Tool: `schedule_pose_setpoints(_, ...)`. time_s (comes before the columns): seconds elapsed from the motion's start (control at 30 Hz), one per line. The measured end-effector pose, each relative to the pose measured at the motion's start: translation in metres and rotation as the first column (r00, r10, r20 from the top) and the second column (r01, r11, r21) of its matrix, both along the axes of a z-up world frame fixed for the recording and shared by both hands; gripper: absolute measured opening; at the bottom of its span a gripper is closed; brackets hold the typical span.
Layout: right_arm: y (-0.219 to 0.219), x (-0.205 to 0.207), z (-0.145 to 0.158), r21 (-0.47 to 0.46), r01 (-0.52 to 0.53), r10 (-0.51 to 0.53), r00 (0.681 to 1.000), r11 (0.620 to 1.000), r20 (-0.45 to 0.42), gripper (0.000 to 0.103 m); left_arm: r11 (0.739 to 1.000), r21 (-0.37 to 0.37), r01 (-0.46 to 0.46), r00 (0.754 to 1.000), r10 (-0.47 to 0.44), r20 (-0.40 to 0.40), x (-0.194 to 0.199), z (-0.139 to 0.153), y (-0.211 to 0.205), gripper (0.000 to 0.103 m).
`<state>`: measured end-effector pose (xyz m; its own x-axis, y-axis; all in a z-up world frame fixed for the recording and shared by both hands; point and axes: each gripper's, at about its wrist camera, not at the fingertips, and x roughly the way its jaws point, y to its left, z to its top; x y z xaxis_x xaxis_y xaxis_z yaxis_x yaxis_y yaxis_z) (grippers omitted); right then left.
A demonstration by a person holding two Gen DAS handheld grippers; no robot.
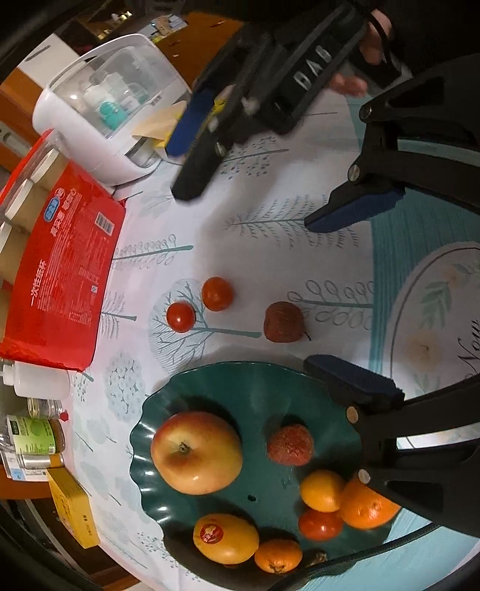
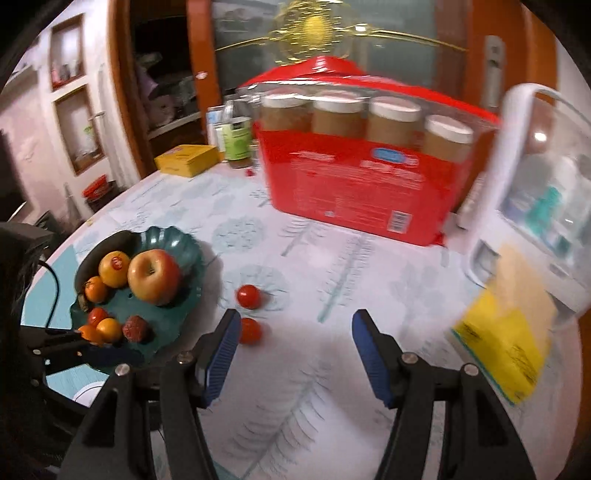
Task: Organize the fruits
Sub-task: 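Move both tools toward the brown lychee and red tomato on the cloth, then grasp the brown lychee with the left tool while the right tool grasps the red tomato, then carry the lychee and tomato onto the green plate and open both tools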
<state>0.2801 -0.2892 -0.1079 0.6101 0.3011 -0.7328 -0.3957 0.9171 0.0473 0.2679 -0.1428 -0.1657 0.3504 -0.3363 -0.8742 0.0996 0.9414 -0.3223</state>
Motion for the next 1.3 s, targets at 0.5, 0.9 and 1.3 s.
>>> schedule_pose_setpoints(0.5, 0.017, 0.025, -0.063, 0.145, -0.060, 0.082, 0.985, 0.988, -0.153, 0.059, 0.990, 0.140, -0.023, 0.989, 0.002, 0.145, 0.004, -0.022, -0.020, 0.043)
schedule_pose_setpoints(0.9, 0.030, 0.034, -0.084, 0.165, -0.095, 0.126, 0.973, 0.982, -0.193, 0.039, 0.975, 0.218, -0.046, 0.977, -0.001, 0.214, 0.009, -0.027, -0.022, 0.028)
schedule_pose_setpoints(1.3, 0.031, 0.032, -0.082, 0.157, -0.062, 0.092, 0.977, 0.986, -0.191, 0.030, 0.990, 0.126, -0.058, 0.976, 0.030, 0.216, 0.004, -0.028, -0.011, 0.025)
